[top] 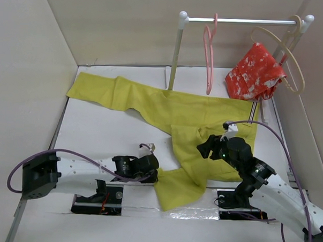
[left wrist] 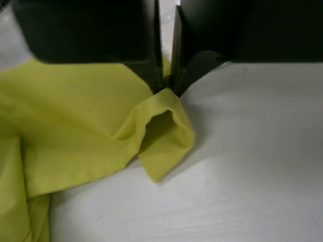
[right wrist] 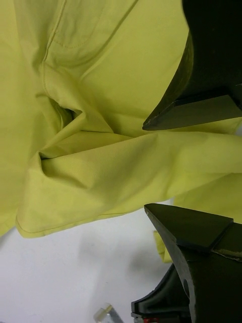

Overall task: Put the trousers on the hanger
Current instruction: Flatten out the trousers at the center of the board.

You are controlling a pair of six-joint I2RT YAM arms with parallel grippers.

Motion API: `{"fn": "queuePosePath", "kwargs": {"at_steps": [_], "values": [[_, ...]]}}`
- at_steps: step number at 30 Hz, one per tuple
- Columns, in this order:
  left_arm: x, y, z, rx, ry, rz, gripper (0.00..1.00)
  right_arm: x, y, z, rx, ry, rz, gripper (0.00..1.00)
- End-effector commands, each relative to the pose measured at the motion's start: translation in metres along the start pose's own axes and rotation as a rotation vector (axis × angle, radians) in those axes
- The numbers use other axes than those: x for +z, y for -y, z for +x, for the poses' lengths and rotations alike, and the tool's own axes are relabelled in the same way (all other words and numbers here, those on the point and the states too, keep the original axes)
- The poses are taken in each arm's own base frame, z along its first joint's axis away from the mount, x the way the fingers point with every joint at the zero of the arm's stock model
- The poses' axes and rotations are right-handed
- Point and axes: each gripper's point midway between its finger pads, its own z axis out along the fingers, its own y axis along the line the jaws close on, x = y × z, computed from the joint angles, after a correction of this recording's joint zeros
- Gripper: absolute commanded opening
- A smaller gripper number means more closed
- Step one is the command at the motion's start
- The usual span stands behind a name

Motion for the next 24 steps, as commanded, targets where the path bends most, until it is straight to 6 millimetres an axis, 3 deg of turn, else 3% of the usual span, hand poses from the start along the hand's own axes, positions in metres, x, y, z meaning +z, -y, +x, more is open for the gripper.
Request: {"fn": "queuePosePath", "kwargs": {"at_steps": [1, 2, 3, 4, 5, 6, 7, 8, 10, 11, 15, 18, 21, 23, 24], "values": [[-0.006, 0.017, -0.052, -0.008, 0.179, -0.015, 0.02, -0.001, 0.000, -0.012, 0.011, 0.060, -0.005, 0.65], [-0.020, 0.031, -0.070, -0.002, 0.227, 0.000, 0.00, -0.003, 0.001, -0.013, 0.016, 0.066, -0.001, 0.65], [-0.030, 0.020, -0.094, -0.011, 0.304, -0.069, 0.00, -0.004, 0.003, -0.015, 0.018, 0.078, 0.011, 0.65], [-0.045, -0.006, -0.099, 0.049, 0.305, -0.194, 0.00, -0.006, 0.004, -0.017, 0.018, 0.083, 0.021, 0.66], [-0.073, 0.008, -0.123, 0.041, 0.369, -0.186, 0.00, -0.008, 0.010, -0.017, 0.032, 0.087, 0.044, 0.66], [-0.094, -0.010, -0.147, 0.028, 0.459, -0.282, 0.00, -0.009, 0.013, -0.019, 0.036, 0.101, 0.063, 0.66], [-0.118, -0.034, -0.149, 0.013, 0.471, -0.398, 0.00, -0.010, 0.016, -0.018, 0.039, 0.104, 0.070, 0.70], [-0.153, -0.019, -0.167, -0.016, 0.547, -0.350, 0.00, -0.010, 0.017, -0.019, 0.042, 0.111, 0.074, 0.73], [-0.198, -0.023, -0.197, -0.007, 0.660, -0.374, 0.00, -0.012, 0.020, -0.022, 0.057, 0.129, 0.088, 0.73], [-0.229, -0.016, -0.213, -0.050, 0.734, -0.345, 0.00, -0.013, 0.021, -0.021, 0.070, 0.129, 0.094, 0.73], [-0.309, -0.051, -0.250, -0.173, 1.011, -0.482, 0.00, -0.013, 0.027, -0.025, 0.082, 0.149, 0.123, 0.73], [-0.352, -0.065, -0.262, -0.260, 1.208, -0.543, 0.03, -0.014, 0.037, -0.025, 0.095, 0.159, 0.175, 0.72], [-0.358, -0.064, -0.271, -0.282, 1.268, -0.572, 0.11, -0.014, 0.042, -0.026, 0.109, 0.168, 0.208, 0.71], [-0.352, -0.072, -0.270, -0.302, 1.283, -0.645, 0.14, -0.016, 0.044, -0.027, 0.117, 0.167, 0.222, 0.70], [-0.361, -0.085, -0.267, -0.322, 1.330, -0.721, 0.15, -0.017, 0.044, -0.028, 0.121, 0.172, 0.228, 0.70]]}}
